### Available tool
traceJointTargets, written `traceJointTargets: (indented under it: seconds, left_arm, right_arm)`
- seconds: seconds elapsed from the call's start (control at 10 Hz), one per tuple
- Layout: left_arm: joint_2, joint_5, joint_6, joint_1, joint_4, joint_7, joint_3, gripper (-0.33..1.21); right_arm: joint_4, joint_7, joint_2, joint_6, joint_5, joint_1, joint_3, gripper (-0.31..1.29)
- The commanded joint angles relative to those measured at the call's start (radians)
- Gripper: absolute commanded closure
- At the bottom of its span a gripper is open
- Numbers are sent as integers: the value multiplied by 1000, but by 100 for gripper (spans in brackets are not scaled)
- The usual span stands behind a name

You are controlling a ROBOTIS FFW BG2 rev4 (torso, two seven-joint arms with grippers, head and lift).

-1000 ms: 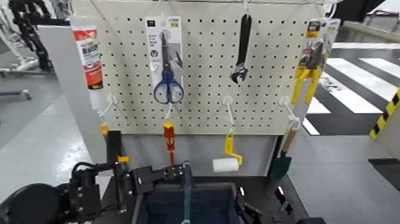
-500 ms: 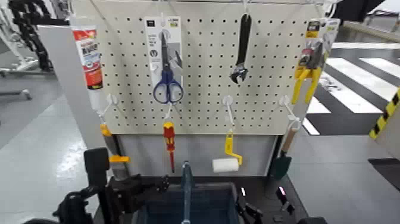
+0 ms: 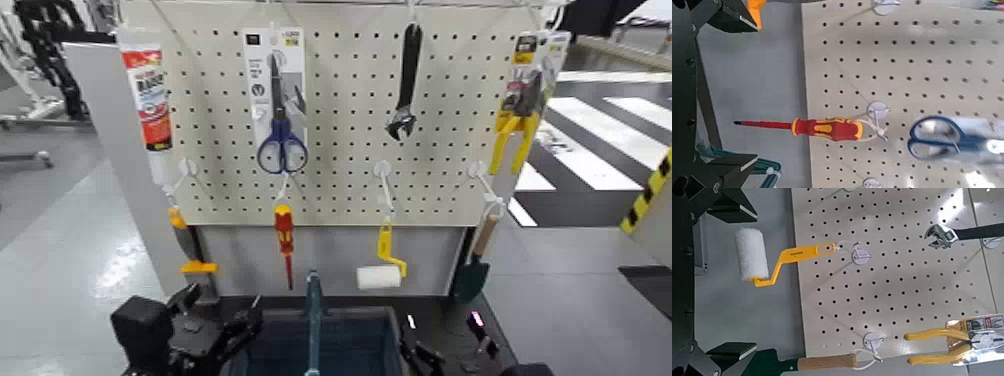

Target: Place the crate on the table.

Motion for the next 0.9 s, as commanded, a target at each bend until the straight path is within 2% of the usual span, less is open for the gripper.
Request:
traceJointTargets:
  seconds: [0.1, 0.2, 0.5, 0.9]
  left_arm:
    - [-5, -50, -119, 91, -3, 98, -17, 13]
    - [-16, -53, -148, 135, -14, 150, -8, 13]
    - [-11, -73, -228, 190, -23, 305, -29, 13]
    - [-14, -83, -254, 197, -23, 334, -34, 13]
  right_arm:
    - [-9, 5, 1, 4, 11, 7, -12, 15]
    - [-10, 6, 4, 6, 14, 12, -17, 15]
    - [-13, 8, 4, 15, 19, 18, -20, 15]
    - [-18, 11, 5, 26, 20, 19, -20, 15]
